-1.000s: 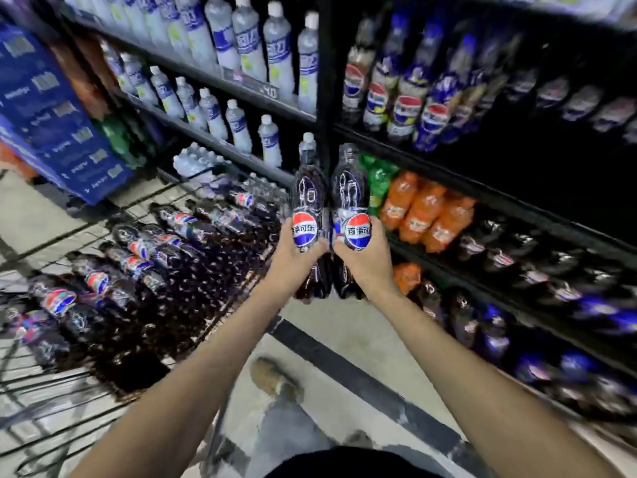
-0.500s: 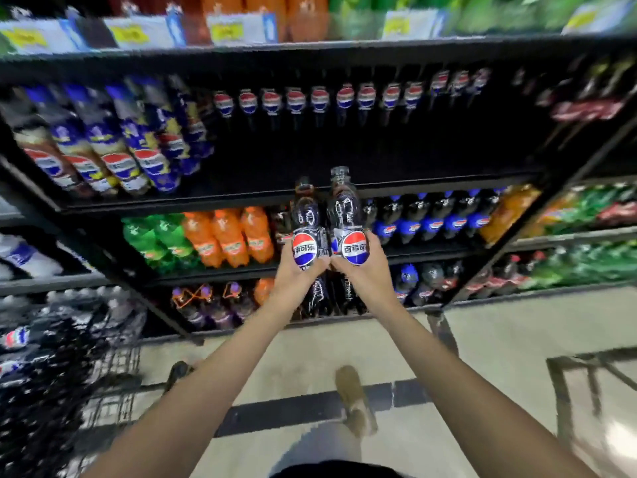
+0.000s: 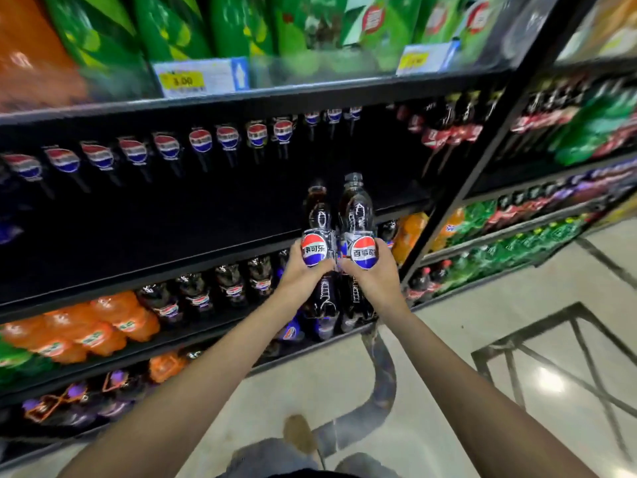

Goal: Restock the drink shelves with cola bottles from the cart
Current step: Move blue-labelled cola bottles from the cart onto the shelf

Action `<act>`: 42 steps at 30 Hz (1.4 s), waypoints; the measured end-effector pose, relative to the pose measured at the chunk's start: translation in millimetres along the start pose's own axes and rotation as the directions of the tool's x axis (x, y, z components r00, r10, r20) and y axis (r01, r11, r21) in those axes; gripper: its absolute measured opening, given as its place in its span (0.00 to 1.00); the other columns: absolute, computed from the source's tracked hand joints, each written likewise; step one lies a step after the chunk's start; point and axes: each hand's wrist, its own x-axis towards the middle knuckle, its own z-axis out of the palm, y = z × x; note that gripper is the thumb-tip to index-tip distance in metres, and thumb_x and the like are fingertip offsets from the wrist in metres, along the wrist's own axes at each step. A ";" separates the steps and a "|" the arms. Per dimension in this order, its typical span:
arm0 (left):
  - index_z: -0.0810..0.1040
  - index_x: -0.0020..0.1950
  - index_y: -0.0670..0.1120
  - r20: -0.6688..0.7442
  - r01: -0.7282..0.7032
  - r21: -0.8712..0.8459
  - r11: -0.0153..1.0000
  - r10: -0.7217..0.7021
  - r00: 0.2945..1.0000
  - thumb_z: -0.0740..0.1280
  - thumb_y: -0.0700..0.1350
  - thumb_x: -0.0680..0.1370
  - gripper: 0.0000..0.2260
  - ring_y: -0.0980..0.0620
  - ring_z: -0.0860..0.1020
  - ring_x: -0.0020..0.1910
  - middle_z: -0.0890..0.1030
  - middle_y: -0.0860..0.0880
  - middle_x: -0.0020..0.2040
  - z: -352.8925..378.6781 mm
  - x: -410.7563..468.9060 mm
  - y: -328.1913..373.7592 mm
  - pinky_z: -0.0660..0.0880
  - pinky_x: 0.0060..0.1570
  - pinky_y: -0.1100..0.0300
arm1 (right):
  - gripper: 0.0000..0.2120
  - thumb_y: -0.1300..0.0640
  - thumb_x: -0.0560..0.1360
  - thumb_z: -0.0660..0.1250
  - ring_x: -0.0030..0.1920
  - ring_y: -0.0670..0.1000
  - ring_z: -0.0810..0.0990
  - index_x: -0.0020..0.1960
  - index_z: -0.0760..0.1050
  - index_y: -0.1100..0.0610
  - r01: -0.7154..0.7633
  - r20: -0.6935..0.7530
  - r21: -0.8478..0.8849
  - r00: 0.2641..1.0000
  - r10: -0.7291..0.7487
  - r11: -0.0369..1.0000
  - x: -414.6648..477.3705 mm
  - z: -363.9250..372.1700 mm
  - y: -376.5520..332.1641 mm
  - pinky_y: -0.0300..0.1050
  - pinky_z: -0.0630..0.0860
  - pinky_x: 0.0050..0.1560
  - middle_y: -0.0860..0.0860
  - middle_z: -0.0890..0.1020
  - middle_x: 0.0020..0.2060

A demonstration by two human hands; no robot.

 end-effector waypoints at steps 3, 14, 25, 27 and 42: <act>0.59 0.73 0.49 0.028 -0.030 0.035 0.999 0.029 0.999 0.71 0.41 0.75 0.31 0.62 0.75 0.49 0.76 0.55 0.55 17.6 31.2 16.5 0.70 0.41 0.76 | 0.25 0.59 0.68 0.76 0.43 0.37 0.81 0.60 0.70 0.53 0.003 0.003 -0.008 1.000 -0.003 1.000 37.0 -15.6 -2.2 0.33 0.75 0.44 0.44 0.81 0.47; 0.53 0.76 0.45 -0.121 -0.186 0.162 0.969 0.206 0.971 0.72 0.37 0.74 0.37 0.57 0.74 0.61 0.72 0.49 0.65 66.0 139.9 54.6 0.72 0.52 0.73 | 0.31 0.63 0.68 0.76 0.47 0.32 0.78 0.66 0.66 0.51 0.130 0.130 -0.049 0.984 -0.122 0.990 180.8 -40.0 -17.1 0.24 0.72 0.45 0.39 0.78 0.49; 0.53 0.71 0.42 -0.284 -0.222 0.266 0.938 0.296 0.912 0.74 0.39 0.73 0.36 0.58 0.77 0.53 0.73 0.54 0.55 99.0 212.8 53.3 0.74 0.51 0.74 | 0.33 0.64 0.67 0.76 0.52 0.43 0.76 0.68 0.66 0.59 0.208 0.219 -0.059 0.957 -0.191 0.976 274.9 -44.5 -5.9 0.20 0.69 0.46 0.48 0.77 0.54; 0.51 0.72 0.41 -0.299 -0.238 0.288 0.928 0.323 0.898 0.73 0.39 0.73 0.37 0.57 0.75 0.56 0.72 0.51 0.59 102.1 216.5 51.8 0.71 0.53 0.76 | 0.34 0.63 0.68 0.76 0.55 0.45 0.75 0.69 0.64 0.59 0.225 0.232 -0.045 0.950 -0.209 0.973 278.9 -43.1 -1.1 0.21 0.68 0.50 0.48 0.76 0.56; 0.54 0.74 0.39 -0.316 -0.107 0.408 0.907 0.250 0.915 0.70 0.40 0.77 0.32 0.49 0.67 0.70 0.66 0.43 0.71 100.7 209.2 16.7 0.63 0.63 0.67 | 0.33 0.60 0.72 0.74 0.59 0.41 0.71 0.71 0.61 0.56 0.213 0.307 -0.073 0.934 -0.181 0.974 279.0 -44.0 44.2 0.19 0.65 0.52 0.43 0.72 0.59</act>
